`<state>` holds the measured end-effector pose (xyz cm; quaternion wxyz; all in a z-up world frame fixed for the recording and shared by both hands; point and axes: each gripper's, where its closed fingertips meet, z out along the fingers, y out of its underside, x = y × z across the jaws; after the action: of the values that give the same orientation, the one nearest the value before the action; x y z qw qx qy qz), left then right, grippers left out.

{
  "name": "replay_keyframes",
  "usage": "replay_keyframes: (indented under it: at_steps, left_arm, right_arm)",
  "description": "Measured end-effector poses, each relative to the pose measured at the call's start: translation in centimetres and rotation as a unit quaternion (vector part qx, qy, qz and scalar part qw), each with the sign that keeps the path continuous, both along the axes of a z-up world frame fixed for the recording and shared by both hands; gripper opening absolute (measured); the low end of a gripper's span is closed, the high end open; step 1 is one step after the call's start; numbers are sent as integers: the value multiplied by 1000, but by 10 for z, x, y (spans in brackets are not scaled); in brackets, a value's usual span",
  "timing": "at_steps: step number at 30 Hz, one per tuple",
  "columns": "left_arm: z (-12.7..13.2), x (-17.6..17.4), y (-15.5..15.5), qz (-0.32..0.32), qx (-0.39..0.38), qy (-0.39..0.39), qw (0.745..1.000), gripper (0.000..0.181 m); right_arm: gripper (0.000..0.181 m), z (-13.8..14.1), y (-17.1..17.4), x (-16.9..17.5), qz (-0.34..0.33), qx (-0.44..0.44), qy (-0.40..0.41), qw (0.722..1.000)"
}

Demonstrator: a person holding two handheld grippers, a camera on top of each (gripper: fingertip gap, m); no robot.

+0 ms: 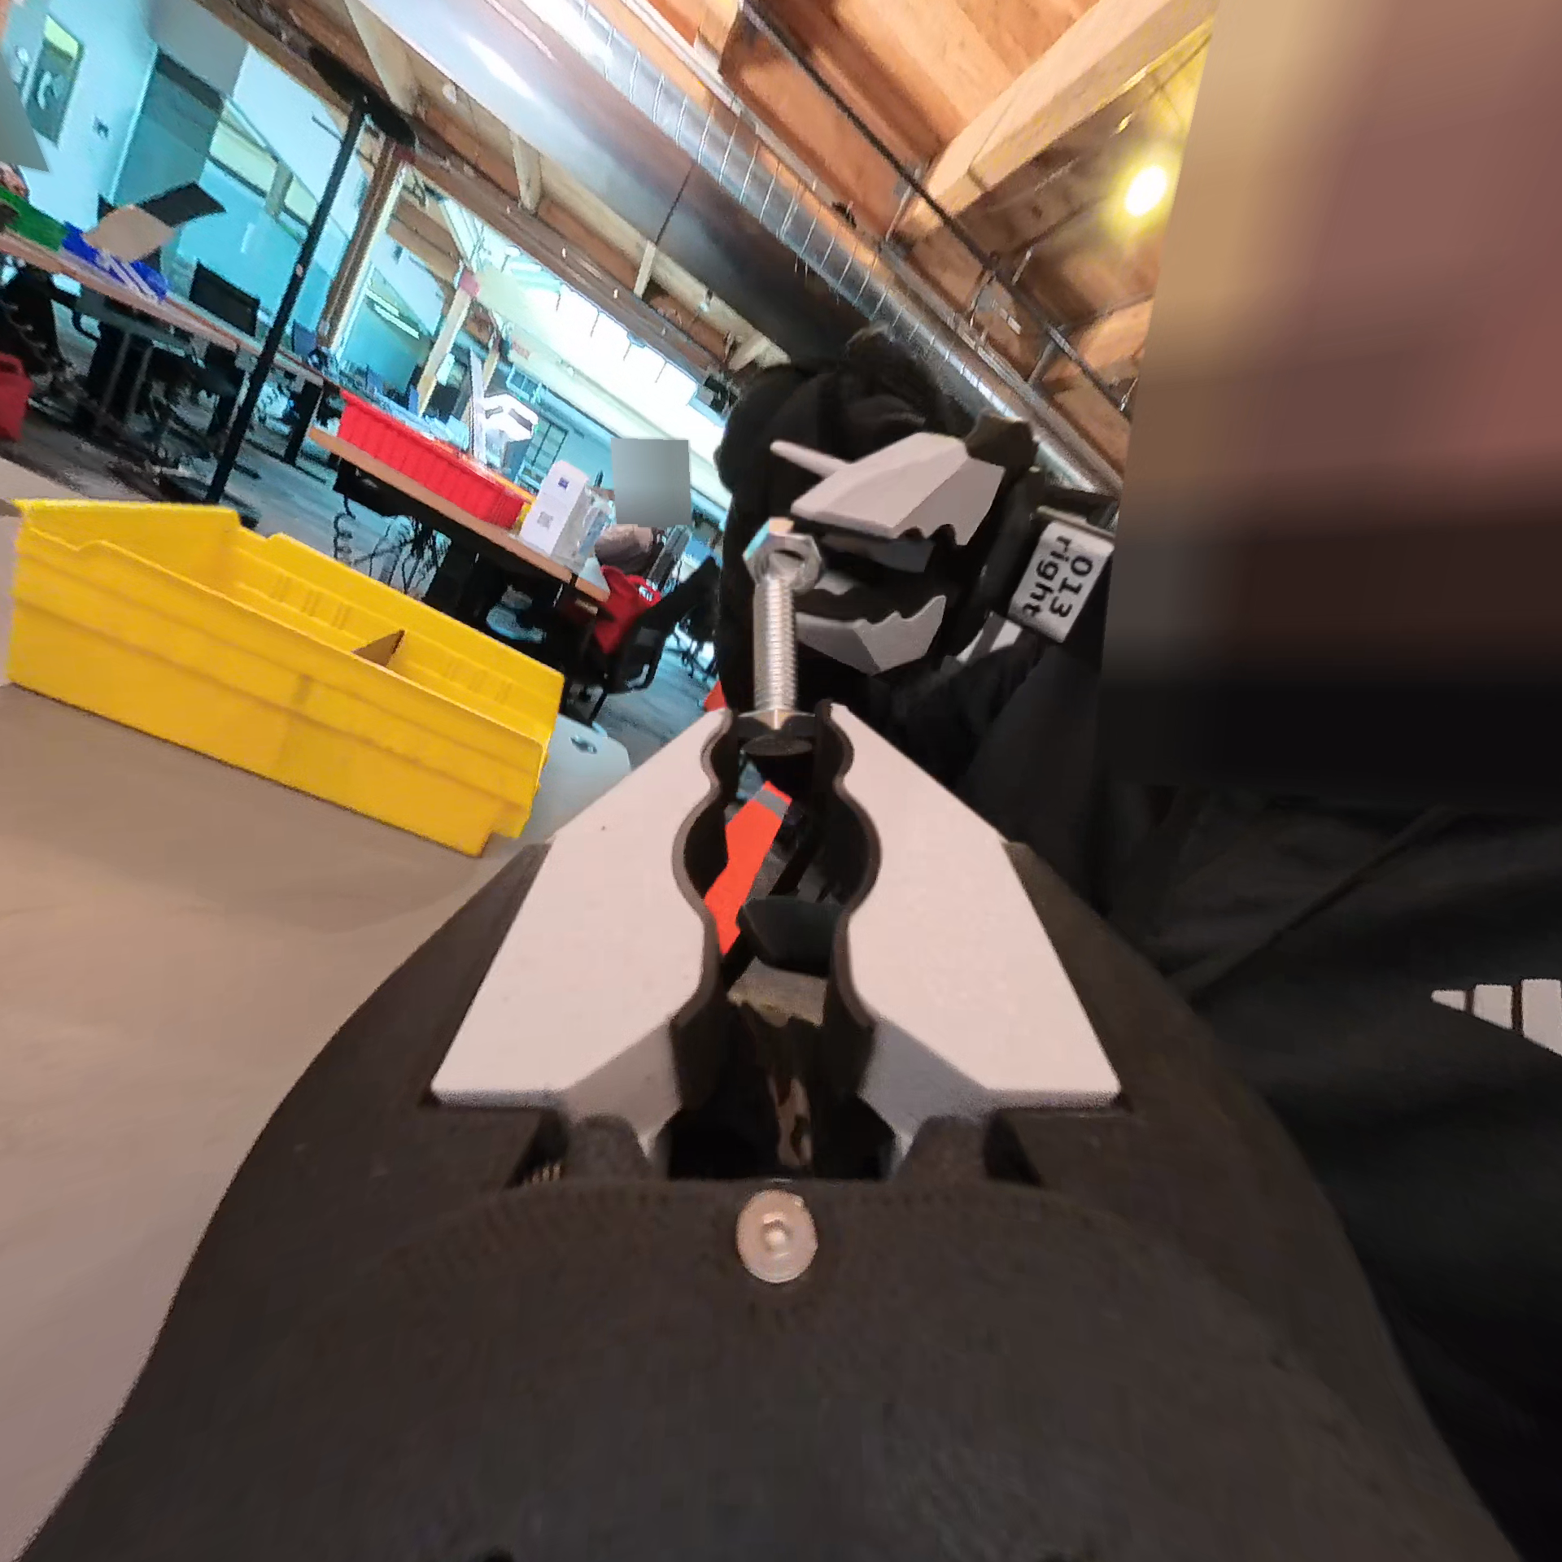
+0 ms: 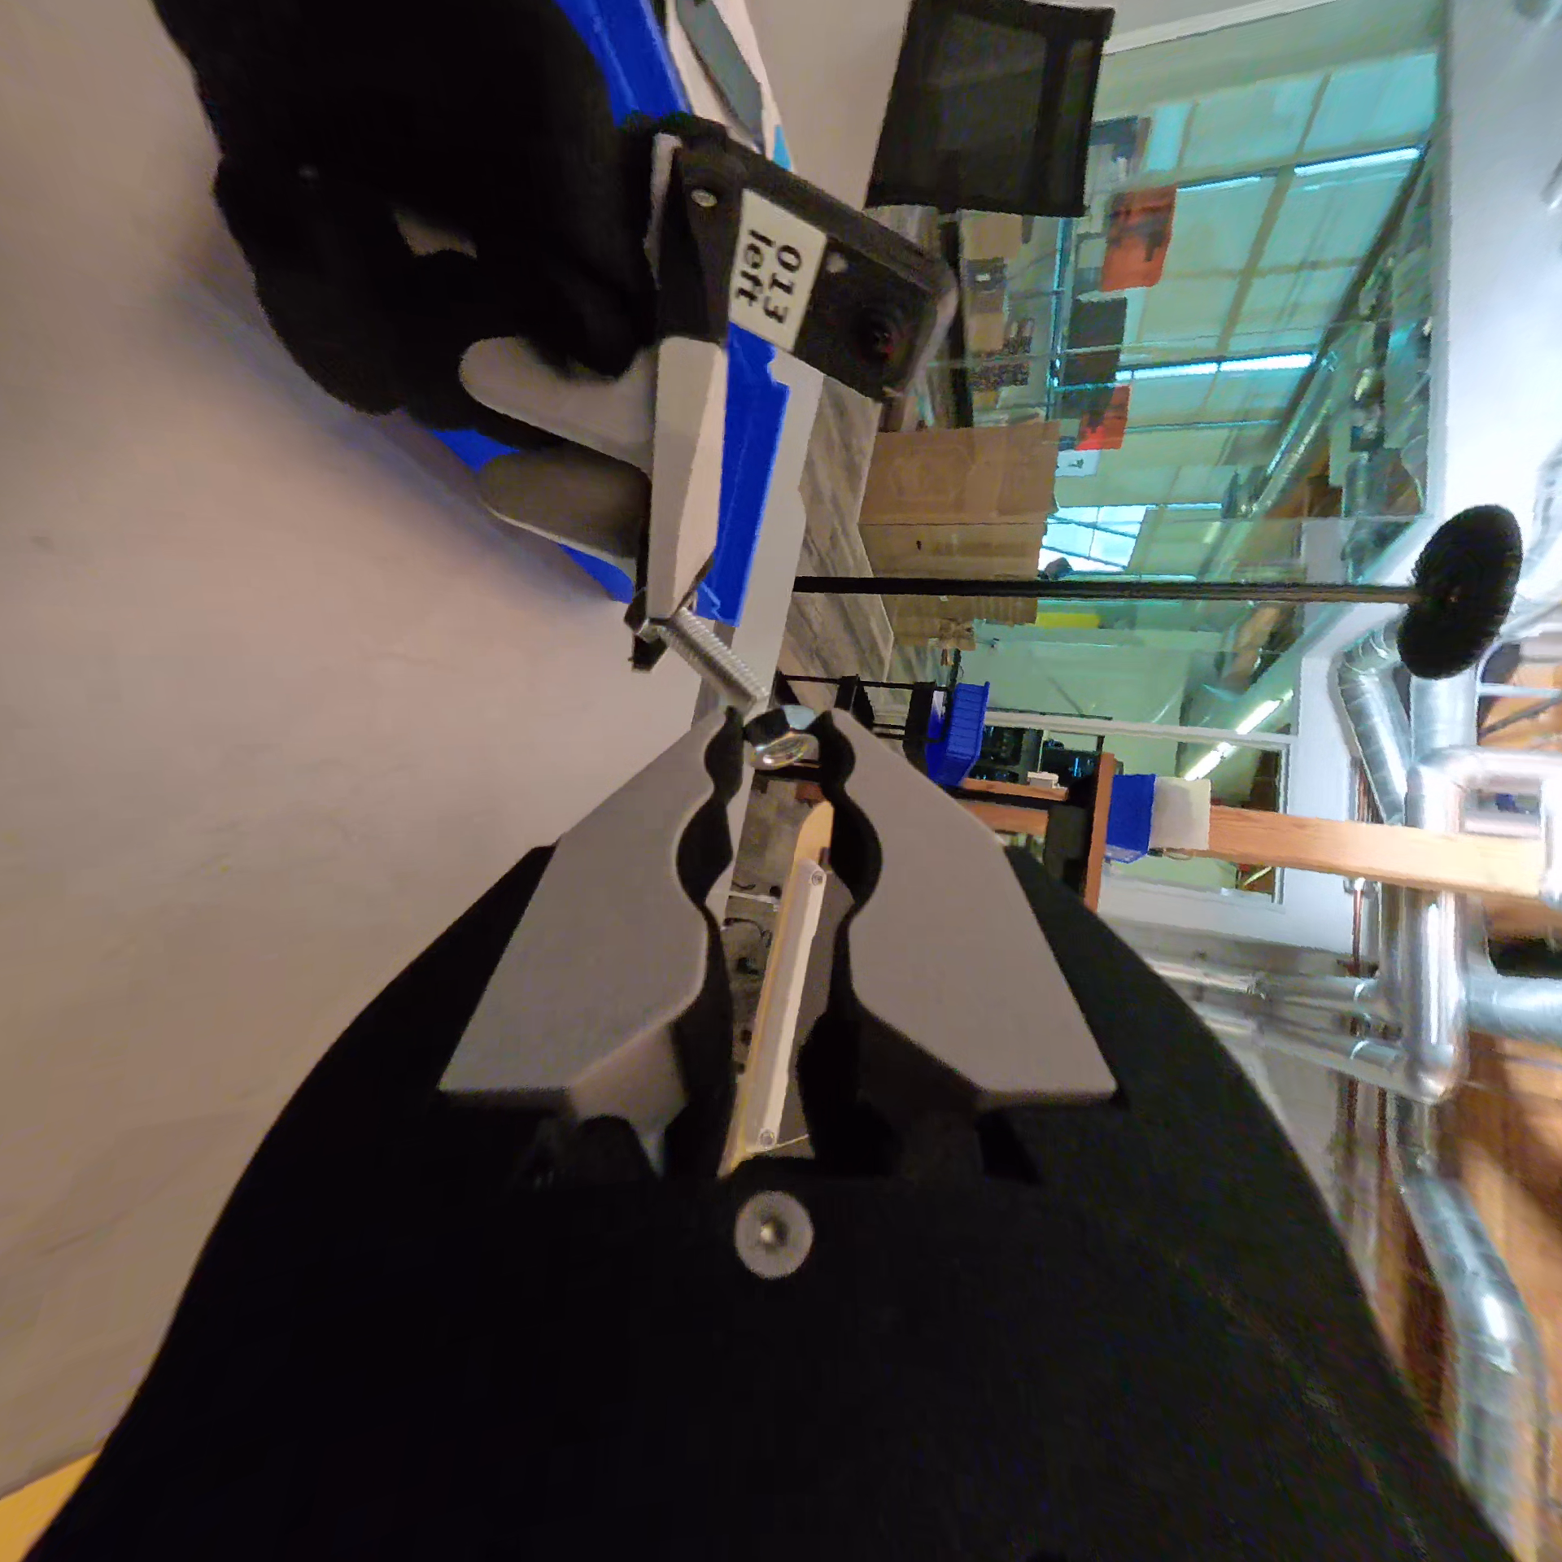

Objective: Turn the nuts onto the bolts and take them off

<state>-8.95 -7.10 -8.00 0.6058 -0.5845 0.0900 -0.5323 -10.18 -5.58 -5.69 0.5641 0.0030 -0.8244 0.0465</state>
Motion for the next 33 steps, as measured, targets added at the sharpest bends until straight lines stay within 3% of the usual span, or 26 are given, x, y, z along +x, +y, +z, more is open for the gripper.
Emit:
replay_keyframes:
  at_steps: [4,7,9,13,17,20,26,30,33]
  left_arm:
    - [5,-8,-1,31,18,-5,999,15]
    - [5,-11,-2,57,13,43,997,15]
    - [5,-14,-2,75,8,72,995,15]
    - [1,-13,0,94,-4,127,987,15]
    - [-3,-8,4,97,-16,159,982,15]
    - [-6,-3,6,99,-22,178,979,15]
    - [-10,3,10,100,-31,196,975,16]
    - [-15,4,12,98,-37,193,976,16]
    - [-19,5,14,96,-41,192,976,15]
  right_arm:
    - [16,11,18,2,-35,-121,-4,992]
    - [16,14,68,13,-115,-226,-43,966]
    - [16,5,119,29,-199,-293,-81,932]
    - [16,-44,224,81,-376,-359,-154,840]
    - [16,-101,280,133,-484,-384,-229,752]
    - [16,-146,302,169,-547,-354,-304,695]
    - [16,-224,317,217,-606,-300,-430,598]
    - [16,-252,321,228,-615,-292,-464,566]
    - [19,-258,319,217,-602,-319,-460,568]
